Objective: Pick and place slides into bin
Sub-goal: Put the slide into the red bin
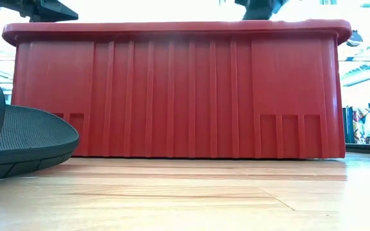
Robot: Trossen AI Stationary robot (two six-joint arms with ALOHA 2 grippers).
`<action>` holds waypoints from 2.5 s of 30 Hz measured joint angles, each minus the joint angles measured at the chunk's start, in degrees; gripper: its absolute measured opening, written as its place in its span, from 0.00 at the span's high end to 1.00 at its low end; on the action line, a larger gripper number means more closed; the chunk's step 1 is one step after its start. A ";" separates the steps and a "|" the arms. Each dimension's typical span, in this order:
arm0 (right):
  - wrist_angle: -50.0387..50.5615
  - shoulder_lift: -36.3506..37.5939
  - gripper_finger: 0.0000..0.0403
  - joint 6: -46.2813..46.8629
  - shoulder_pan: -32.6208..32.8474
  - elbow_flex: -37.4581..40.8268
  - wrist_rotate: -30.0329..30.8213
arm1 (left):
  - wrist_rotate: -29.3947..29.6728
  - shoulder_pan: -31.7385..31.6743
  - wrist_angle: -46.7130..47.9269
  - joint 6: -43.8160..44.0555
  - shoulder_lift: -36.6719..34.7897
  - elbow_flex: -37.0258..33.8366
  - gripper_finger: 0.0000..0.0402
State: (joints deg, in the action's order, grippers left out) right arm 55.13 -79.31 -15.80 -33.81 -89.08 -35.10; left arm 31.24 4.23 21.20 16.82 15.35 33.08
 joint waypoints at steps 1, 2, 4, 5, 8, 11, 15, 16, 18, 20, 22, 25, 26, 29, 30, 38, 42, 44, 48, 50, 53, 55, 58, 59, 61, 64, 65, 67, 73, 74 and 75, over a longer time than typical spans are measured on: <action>-1.81 0.56 0.55 0.79 1.35 0.00 -1.43 | 0.06 -0.01 0.02 -0.01 0.01 0.00 0.98; -3.57 1.16 0.55 1.08 2.80 0.00 -2.44 | 0.08 -0.01 0.02 -0.02 0.00 0.00 0.98; -6.72 2.37 0.55 0.70 5.68 0.00 -4.93 | 0.09 -0.01 0.02 0.01 0.01 0.00 0.98; -7.87 2.82 0.55 0.02 7.10 0.00 -6.69 | 0.09 -0.01 0.02 0.07 0.01 0.00 0.98; -10.43 3.33 0.56 -1.02 11.49 0.00 -12.64 | 0.11 0.00 0.02 0.50 0.00 0.00 0.98; -11.26 3.52 0.62 -0.43 16.72 0.00 -13.62 | 0.13 -0.02 0.02 0.44 0.00 0.00 0.98; -14.74 2.46 0.80 4.24 26.15 0.00 -6.71 | 0.13 -0.02 0.04 0.04 0.00 0.00 0.98; -16.55 1.70 0.86 5.72 28.82 0.00 -4.42 | 0.13 -0.02 0.04 0.02 0.02 0.00 0.98; -22.06 -0.03 0.95 9.50 33.73 0.02 0.21 | 0.13 -0.01 0.04 0.00 0.01 0.00 0.98; -28.26 -2.11 0.98 13.64 38.36 0.02 5.44 | 0.13 -0.01 0.08 -0.07 0.02 -0.02 0.98; -35.07 -4.82 0.96 18.11 42.06 0.00 11.01 | -0.01 -0.01 0.03 -0.09 0.02 0.00 0.98; -44.02 -9.90 0.96 23.80 45.90 0.00 15.78 | -1.05 0.00 0.01 -0.13 0.01 0.00 0.98; -46.93 -11.82 0.96 25.38 46.84 0.00 16.83 | -1.14 0.00 0.13 -0.13 0.02 0.00 0.98; -53.89 -17.21 0.98 31.44 48.31 0.00 16.94 | -1.20 0.00 0.24 -0.13 0.01 0.00 0.98; -55.56 -18.92 0.99 33.64 48.35 0.00 16.84 | -1.20 -0.02 0.24 -0.13 0.02 0.00 0.98; -64.01 -30.61 0.94 40.62 48.22 0.04 12.61 | -1.24 0.00 0.58 -0.11 0.00 0.00 0.98; -65.67 -35.09 0.84 40.66 48.88 0.04 9.27 | -1.27 -0.02 2.12 -0.11 0.02 0.00 0.98; -66.78 -37.08 0.78 40.79 49.16 0.04 8.13 | -1.27 0.00 3.76 -0.11 0.01 0.00 0.98; -70.18 -39.49 0.68 43.23 49.66 0.04 6.95 | -1.24 0.00 6.07 -0.82 0.00 0.00 0.98; -72.04 -40.51 0.63 43.99 49.71 0.03 6.62 | -1.24 0.00 6.62 -2.24 0.00 -0.02 0.98; -71.89 -40.67 0.58 44.47 49.66 0.04 6.68 | -1.24 0.00 6.23 -3.47 0.02 -0.02 0.98; -72.26 -40.59 0.56 44.47 49.64 0.02 7.43 | -1.25 -0.01 5.94 -4.55 0.02 0.00 0.98; -71.87 -40.35 0.56 44.20 49.60 0.00 10.52 | -5.58 -0.02 5.04 -6.33 0.00 0.00 0.98; -71.83 -40.22 0.56 44.06 49.52 0.00 11.50 | -8.95 -0.02 4.43 -7.83 0.00 0.00 0.98; -71.70 -39.35 0.59 44.08 49.32 0.00 13.62 | -17.09 -0.02 3.52 -10.65 0.02 0.00 0.98; -71.25 -37.28 0.67 43.70 48.92 0.00 16.63 | -27.87 0.02 1.06 -11.81 0.02 -0.02 0.98; -70.81 -36.47 0.71 43.66 48.77 0.00 17.28 | -30.66 0.04 -0.10 -11.82 0.02 -0.02 0.98; -69.18 -34.73 0.79 43.66 48.25 0.00 17.34 | -34.73 0.30 -2.13 -11.60 0.02 0.32 0.98; -57.13 -26.21 0.97 43.39 46.57 0.00 21.93 | -38.69 4.33 -4.87 -7.88 4.13 3.70 0.98; -54.39 -24.76 0.97 42.95 46.21 0.00 23.16 | -39.04 5.39 -4.99 -7.35 5.70 4.26 0.98; -51.51 -23.33 0.97 42.03 45.85 0.00 24.11 | -39.25 6.67 -4.81 -6.88 7.24 4.70 0.98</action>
State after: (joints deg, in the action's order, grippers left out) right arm 3.62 -102.64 26.23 12.04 -89.08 -10.99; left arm -8.01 10.90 16.38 9.94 22.59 37.78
